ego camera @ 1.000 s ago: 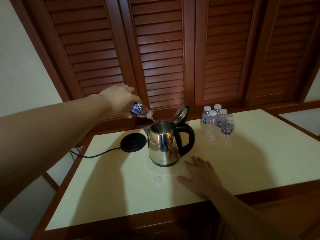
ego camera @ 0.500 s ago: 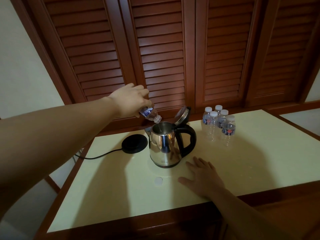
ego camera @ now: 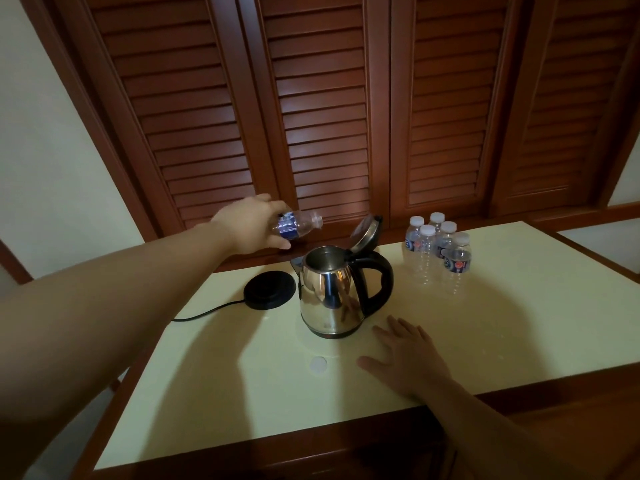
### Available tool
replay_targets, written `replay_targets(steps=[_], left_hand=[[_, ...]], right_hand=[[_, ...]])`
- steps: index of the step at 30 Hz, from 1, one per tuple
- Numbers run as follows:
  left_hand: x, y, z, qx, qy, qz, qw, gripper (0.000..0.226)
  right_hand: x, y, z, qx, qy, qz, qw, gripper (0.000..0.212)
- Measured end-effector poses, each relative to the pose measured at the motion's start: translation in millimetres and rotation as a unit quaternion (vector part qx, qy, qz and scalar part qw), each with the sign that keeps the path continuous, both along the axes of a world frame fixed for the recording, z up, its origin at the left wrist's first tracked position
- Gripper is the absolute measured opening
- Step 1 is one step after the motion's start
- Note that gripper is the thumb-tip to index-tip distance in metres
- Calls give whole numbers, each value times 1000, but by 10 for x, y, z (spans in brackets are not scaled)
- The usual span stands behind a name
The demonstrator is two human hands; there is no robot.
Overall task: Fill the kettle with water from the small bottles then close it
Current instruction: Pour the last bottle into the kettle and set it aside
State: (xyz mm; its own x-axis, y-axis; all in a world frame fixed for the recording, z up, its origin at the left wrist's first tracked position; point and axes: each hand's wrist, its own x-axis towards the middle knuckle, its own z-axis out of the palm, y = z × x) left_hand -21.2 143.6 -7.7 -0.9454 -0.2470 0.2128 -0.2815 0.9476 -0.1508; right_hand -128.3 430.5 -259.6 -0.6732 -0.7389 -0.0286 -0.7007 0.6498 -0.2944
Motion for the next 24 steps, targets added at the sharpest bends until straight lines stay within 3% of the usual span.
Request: replay_targets(steps=[4,10,14,18,21,24], left_hand=[[172,-54,-339,200,102,54,973,48],[658,-105,-1074,346,192,86,914,46],[1015,-114,-1563,387,203,79,896,54],[1267,-28,-1816,412,205,47,887,68],[1369,-11,-1901,411,200,32,889,61],[1429,-54,-1963,398,195,27,896,53]], right_hand=[[5,-11,12,3,0,-4,1000,90],[8,-53,55,-3,-17,-14,1000,88],[196,-257,216,-35,19,25,999,67],[476,-592,331,-43,-54,101,992,61],[573,-797,328,8,-40,117,992,44],[607,-901,332,-8,-43,114,993,25]])
